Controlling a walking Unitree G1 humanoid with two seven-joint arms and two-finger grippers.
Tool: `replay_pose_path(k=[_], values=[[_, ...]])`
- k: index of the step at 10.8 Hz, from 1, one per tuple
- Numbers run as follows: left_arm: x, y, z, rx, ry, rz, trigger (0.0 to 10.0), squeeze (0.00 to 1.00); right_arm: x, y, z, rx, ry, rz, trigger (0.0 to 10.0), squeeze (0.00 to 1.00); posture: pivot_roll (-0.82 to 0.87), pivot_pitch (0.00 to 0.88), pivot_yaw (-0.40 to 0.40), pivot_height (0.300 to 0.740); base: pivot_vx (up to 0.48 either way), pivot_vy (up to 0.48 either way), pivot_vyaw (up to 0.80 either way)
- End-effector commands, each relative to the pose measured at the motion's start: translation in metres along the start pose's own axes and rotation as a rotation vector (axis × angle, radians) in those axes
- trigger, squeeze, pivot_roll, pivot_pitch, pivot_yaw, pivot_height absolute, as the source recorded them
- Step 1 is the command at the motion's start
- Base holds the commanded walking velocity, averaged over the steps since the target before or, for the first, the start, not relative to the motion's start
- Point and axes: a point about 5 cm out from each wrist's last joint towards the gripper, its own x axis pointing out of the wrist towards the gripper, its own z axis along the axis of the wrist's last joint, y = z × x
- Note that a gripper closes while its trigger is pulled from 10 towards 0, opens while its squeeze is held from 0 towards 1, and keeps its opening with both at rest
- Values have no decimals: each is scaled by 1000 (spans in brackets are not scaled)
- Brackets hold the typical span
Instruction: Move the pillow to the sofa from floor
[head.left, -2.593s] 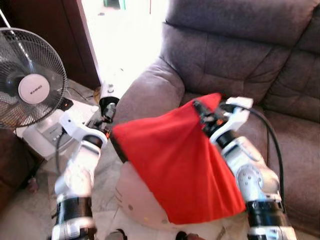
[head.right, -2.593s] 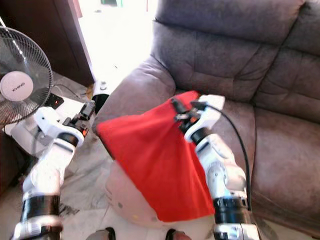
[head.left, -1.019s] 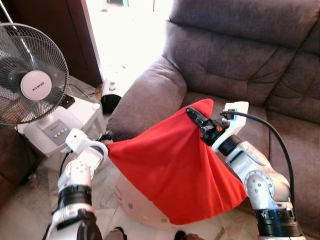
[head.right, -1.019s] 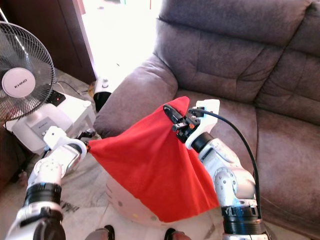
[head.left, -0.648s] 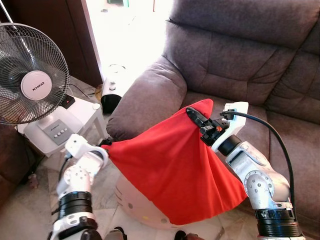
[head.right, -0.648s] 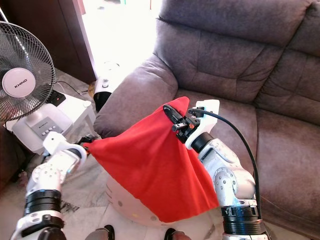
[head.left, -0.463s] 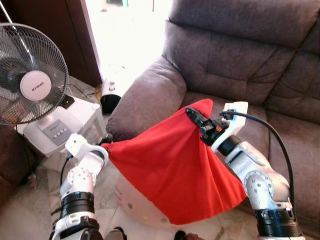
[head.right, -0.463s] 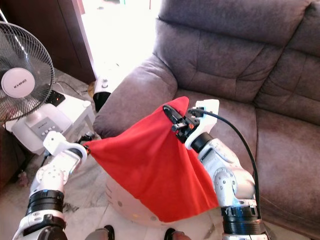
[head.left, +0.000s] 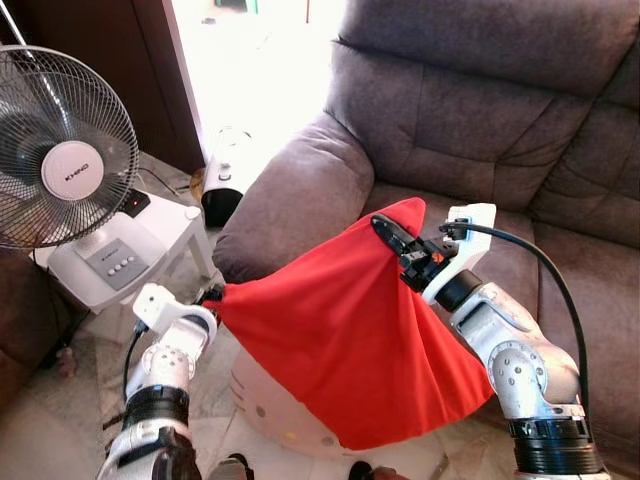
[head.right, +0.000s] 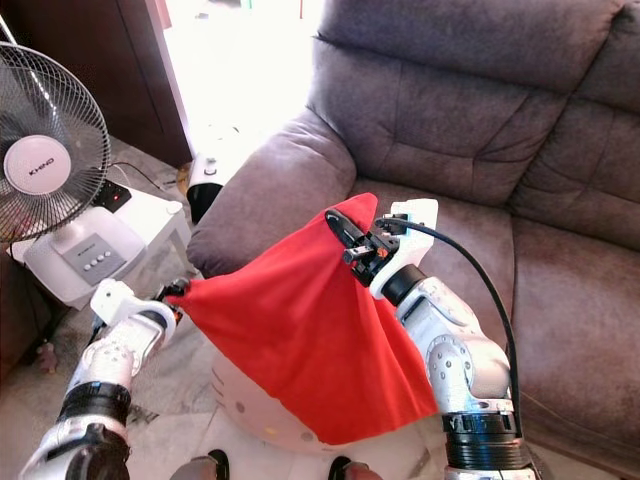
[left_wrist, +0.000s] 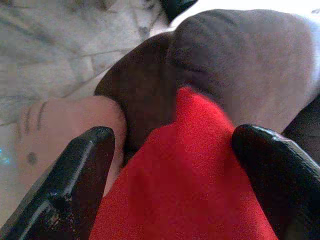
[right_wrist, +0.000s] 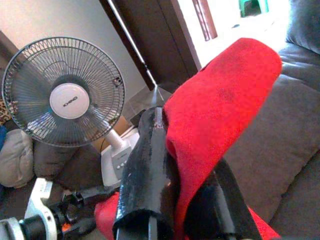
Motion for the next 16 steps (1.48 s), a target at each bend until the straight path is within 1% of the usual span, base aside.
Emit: replay_pose_path(k=[1,2,3,4,5,7,10,11,12,14,16], values=[[2,-2,0,5,-5,-21,10000,0,2,18,27,-64,-107,96,10000,0,49,154,-68,740,0,0,0],[5,-9,0,-3,-17,-69,10000,0,2,18,27,-64,-108,98,10000,0,43,155,-68,740,0,0,0],[6,-11,-1,-1,-13,-84,10000,0,2,18,27,-64,-107,98,10000,0,41,156,-69,740,0,0,0],[8,-11,-1,-17,-8,-84,10000,0,2,18,27,-65,-106,97,10000,0,41,156,-69,740,0,0,0],[9,-6,-4,-31,10,-51,10000,0,1,19,27,-66,-105,96,10000,0,38,157,-69,740,0,0,0],[9,-1,-11,-27,36,-28,10000,0,1,18,28,-67,-105,94,10000,0,40,163,-70,740,0,0,0],[11,-4,-18,-3,68,-44,10000,0,2,18,27,-71,-100,93,10000,0,37,168,-72,740,0,0,0],[12,-6,-20,0,76,-55,627,0,2,18,27,-70,-101,93,10000,0,35,169,-72,740,0,0,0],[12,-8,-21,-6,76,-73,0,0,2,18,27,-70,-100,91,10000,0,35,169,-73,740,0,0,0],[12,-8,-22,-6,75,-83,0,0,2,18,28,-71,-100,89,10000,0,33,171,-73,740,0,0,0],[12,-4,-22,-8,79,-79,0,0,1,17,28,-70,-100,85,10000,0,32,173,-72,740,0,0,0]])
